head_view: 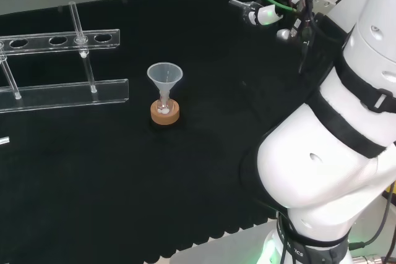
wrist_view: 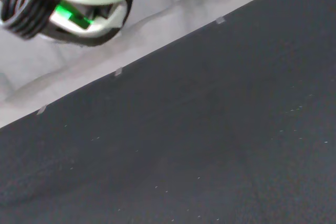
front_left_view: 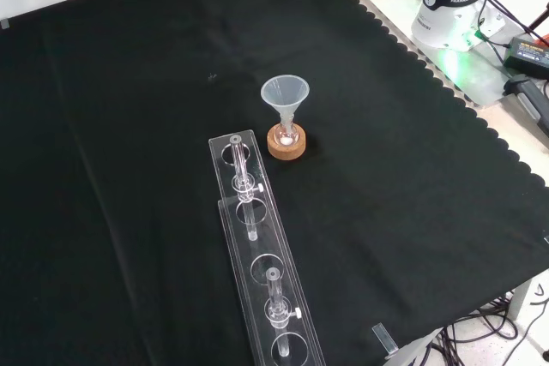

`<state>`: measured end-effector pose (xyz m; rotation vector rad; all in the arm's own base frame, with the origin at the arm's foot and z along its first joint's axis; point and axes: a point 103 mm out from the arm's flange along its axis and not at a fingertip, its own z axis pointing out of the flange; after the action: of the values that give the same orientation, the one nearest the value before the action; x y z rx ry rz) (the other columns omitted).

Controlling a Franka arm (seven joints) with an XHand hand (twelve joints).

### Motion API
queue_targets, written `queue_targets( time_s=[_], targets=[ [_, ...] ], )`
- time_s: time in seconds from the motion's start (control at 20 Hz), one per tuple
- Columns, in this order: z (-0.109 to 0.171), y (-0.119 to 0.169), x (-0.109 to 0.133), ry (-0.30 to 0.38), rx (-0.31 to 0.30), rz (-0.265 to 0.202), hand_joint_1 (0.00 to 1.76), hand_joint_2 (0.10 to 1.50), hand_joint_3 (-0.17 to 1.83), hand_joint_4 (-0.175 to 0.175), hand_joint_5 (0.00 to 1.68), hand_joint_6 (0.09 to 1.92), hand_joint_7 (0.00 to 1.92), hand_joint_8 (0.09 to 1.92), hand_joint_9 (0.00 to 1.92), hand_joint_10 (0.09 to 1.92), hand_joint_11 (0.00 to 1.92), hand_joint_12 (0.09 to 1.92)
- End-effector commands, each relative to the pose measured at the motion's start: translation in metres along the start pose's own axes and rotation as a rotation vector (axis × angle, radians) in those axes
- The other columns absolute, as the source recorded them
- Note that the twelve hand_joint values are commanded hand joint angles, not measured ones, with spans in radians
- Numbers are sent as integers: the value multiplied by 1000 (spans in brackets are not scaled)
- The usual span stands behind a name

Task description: Put the weighing funnel back on the table.

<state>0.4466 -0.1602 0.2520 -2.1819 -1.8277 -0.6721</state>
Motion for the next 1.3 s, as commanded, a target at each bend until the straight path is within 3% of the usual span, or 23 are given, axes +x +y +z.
queue_targets(
  time_s=[0.05, 0.25, 0.65, 1.0, 1.3],
  targets=[
    [0, -4, -21, 3, -32, 66, 1204, 482, 956, -175, 1324, 743, 1627, 813, 1757, 225, 1573, 641],
    [4, -4, -44, -7, -60, 85, 1204, 482, 956, -175, 1324, 743, 1627, 813, 1757, 225, 1573, 640],
    [34, -4, -86, -57, -41, 123, 1204, 482, 956, -175, 1324, 742, 1627, 812, 1758, 223, 1573, 639],
    [79, 3, -94, -119, 8, 115, 1204, 482, 956, -175, 1324, 742, 1628, 812, 1757, 222, 1574, 638],
    [101, 7, -99, -149, 20, 108, 1204, 481, 956, -175, 1325, 741, 1628, 812, 1758, 222, 1574, 637]
  ],
)
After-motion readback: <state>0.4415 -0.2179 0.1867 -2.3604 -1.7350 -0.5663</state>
